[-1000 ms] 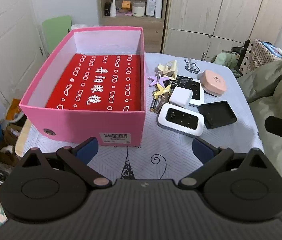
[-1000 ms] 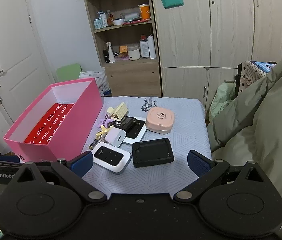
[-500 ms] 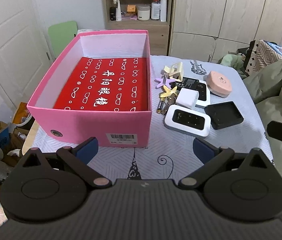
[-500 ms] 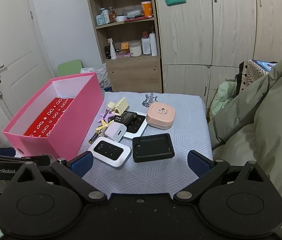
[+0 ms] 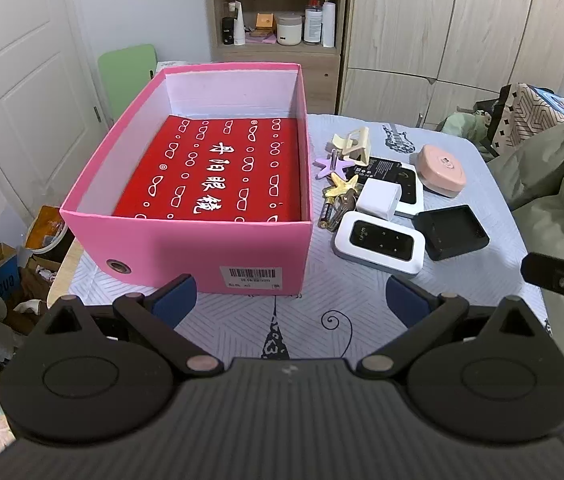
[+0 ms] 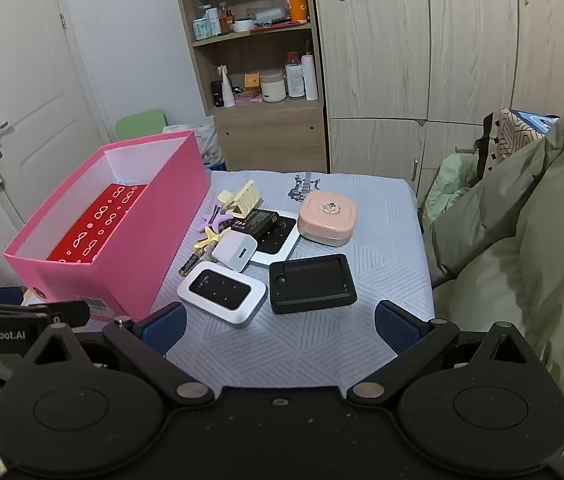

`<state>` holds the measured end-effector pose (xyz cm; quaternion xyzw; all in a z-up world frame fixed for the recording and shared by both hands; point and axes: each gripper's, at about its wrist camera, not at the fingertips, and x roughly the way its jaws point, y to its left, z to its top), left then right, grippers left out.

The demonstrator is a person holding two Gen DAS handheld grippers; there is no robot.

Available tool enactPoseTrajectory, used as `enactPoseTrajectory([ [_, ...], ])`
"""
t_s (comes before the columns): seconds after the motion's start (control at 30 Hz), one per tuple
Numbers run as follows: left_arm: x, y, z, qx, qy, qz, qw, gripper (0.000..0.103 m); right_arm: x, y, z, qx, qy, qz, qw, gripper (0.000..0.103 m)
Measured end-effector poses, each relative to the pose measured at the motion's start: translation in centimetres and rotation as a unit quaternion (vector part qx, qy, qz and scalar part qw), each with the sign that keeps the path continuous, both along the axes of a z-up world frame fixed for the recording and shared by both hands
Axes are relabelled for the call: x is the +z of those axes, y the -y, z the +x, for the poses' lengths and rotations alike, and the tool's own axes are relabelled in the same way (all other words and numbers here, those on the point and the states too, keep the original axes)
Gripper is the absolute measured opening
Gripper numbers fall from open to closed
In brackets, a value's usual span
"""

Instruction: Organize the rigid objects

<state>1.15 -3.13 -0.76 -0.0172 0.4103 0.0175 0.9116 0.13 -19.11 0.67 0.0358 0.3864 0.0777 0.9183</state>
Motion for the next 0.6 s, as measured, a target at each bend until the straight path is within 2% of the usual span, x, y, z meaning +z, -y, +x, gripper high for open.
enactPoseTrajectory([
  [0.6, -0.5, 0.25, 0.01, 0.004, 0.004, -0.001, 1.0, 0.103, -0.29, 0.58, -0.51, -0.004, 0.002, -0.003, 1.0, 0.102],
])
